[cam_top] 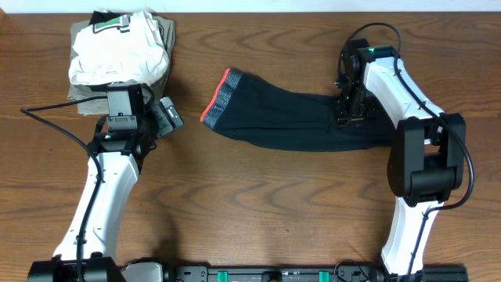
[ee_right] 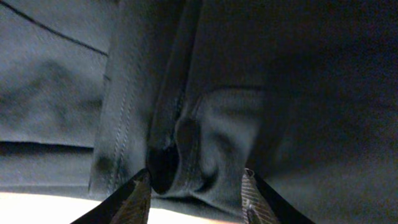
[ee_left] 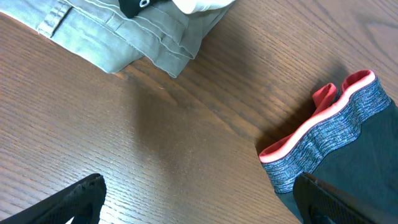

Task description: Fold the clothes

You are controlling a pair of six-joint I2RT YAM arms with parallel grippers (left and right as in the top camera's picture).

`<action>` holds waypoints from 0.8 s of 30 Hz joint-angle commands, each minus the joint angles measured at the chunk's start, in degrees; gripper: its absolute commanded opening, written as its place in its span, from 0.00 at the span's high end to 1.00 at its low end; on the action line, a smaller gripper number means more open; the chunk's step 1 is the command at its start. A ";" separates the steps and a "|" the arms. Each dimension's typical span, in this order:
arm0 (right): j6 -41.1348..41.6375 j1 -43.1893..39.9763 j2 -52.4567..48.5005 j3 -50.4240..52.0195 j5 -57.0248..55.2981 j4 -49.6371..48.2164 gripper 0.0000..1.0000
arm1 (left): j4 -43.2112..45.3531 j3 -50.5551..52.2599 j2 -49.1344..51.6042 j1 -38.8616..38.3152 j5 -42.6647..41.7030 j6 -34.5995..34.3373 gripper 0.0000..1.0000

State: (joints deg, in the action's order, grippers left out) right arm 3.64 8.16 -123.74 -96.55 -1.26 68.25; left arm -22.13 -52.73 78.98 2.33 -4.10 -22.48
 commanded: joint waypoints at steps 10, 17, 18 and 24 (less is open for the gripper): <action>-2.86 3.61 -0.28 0.72 0.24 -1.88 0.82 | -0.11 0.39 -0.22 0.28 0.07 0.33 0.02; -2.16 4.98 -0.28 0.72 0.20 -1.81 0.96 | -0.11 0.39 -0.22 0.28 0.07 0.33 0.02; -1.88 4.98 -0.28 0.72 0.20 -1.77 0.99 | -0.11 0.37 -0.22 0.28 0.07 0.33 0.02; -0.68 4.98 -0.22 0.63 -0.22 -1.18 0.99 | -0.13 0.37 -0.22 0.28 0.07 0.33 0.02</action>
State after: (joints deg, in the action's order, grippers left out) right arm 1.72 12.82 -123.74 -96.25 -1.08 66.63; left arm -22.13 -52.73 78.98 2.33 -4.12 -22.46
